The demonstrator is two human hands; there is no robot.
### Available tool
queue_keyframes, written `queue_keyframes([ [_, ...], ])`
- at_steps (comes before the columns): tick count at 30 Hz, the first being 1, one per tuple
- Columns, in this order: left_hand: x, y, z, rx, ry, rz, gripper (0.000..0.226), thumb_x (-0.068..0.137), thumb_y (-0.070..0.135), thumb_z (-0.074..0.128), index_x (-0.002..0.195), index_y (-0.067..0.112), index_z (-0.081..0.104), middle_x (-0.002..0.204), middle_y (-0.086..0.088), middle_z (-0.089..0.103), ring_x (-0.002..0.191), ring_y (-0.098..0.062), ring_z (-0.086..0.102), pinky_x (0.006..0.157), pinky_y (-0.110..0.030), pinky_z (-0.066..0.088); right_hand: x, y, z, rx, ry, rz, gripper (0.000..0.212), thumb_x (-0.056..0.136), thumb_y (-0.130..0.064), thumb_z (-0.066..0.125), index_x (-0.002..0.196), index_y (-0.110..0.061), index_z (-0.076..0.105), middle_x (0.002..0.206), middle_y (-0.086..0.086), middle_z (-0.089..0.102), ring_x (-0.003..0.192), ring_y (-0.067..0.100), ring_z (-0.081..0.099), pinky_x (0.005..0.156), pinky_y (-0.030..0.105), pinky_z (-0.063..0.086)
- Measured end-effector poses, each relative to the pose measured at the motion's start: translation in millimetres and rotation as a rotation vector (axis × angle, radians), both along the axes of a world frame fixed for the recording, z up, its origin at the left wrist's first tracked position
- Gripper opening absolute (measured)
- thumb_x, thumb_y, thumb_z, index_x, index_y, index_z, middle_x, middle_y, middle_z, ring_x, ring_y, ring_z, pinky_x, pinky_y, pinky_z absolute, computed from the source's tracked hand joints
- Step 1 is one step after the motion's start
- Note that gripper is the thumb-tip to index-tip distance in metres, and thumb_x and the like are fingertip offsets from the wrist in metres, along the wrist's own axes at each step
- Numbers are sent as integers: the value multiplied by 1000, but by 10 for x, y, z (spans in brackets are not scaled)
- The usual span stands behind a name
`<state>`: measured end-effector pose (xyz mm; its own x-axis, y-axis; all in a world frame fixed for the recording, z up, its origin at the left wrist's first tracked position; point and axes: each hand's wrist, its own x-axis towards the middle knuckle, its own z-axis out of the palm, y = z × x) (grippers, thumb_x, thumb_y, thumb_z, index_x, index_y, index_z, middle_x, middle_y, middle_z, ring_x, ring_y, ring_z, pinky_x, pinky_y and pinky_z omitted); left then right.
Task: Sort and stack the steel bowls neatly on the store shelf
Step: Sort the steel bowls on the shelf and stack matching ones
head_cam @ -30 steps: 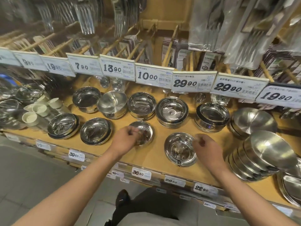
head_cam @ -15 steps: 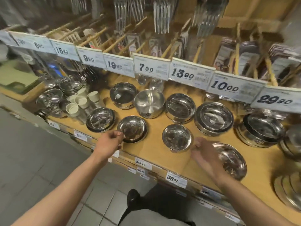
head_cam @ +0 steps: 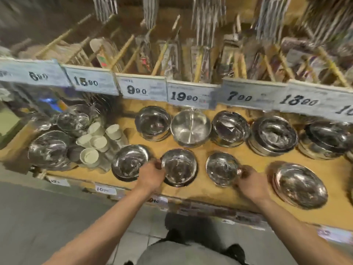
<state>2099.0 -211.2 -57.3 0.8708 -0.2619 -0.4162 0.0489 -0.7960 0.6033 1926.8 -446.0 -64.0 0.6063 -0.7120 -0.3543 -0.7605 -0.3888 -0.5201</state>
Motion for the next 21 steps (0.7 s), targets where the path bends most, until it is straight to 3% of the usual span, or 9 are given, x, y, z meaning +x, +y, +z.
queue_keyframes([
  [3,93,-15,-19,26,-14,-64,12,90,22,69,90,11,66,89,-4,68,89,-25,65,71,-27,40,-23,72,4,44,15,-38,31,94,-13,65,124,-6,67,115,17,74,104,35,67,75,30,43],
  [5,121,-37,-26,37,-17,-104,10,88,21,71,86,11,70,86,-5,72,84,-24,69,70,-28,46,-33,84,8,73,19,-53,32,93,-13,64,125,-7,66,113,13,74,102,31,66,76,28,41],
  [7,123,-66,-11,23,-9,-93,9,86,16,72,92,9,73,89,-8,75,82,-25,71,76,-33,56,-31,104,18,87,11,-76,31,95,-19,63,125,-10,65,110,10,74,98,29,65,75,29,39],
  [10,154,-76,-1,17,11,-43,16,85,11,72,101,9,73,88,-4,72,78,-20,68,78,-32,56,-10,119,40,61,-48,-144,28,97,-19,61,121,-5,66,108,15,73,90,29,62,74,32,43],
  [12,176,-66,35,31,2,-36,13,86,12,70,98,13,73,78,4,65,69,-11,61,71,-28,50,7,141,84,38,-94,-157,30,97,-17,60,122,0,65,107,17,73,93,31,64,79,37,51],
  [16,226,-91,146,32,-19,-27,7,84,18,72,86,21,66,77,6,64,73,-15,63,75,-30,53,54,204,258,-4,-145,-89,34,98,-17,59,128,0,63,117,18,71,106,34,65,96,47,53],
  [18,233,-144,208,26,-30,-26,7,87,22,71,92,19,67,86,-1,70,82,-22,69,80,-35,58,65,219,326,-22,-151,-50,36,99,-18,59,132,-2,62,124,18,68,113,34,63,101,45,50],
  [21,168,-261,327,-59,-17,0,12,89,28,71,92,17,65,90,-2,72,85,-27,72,84,-42,60,52,222,421,12,-210,-46,36,100,-22,58,132,-7,63,120,12,68,108,27,62,90,31,46],
])
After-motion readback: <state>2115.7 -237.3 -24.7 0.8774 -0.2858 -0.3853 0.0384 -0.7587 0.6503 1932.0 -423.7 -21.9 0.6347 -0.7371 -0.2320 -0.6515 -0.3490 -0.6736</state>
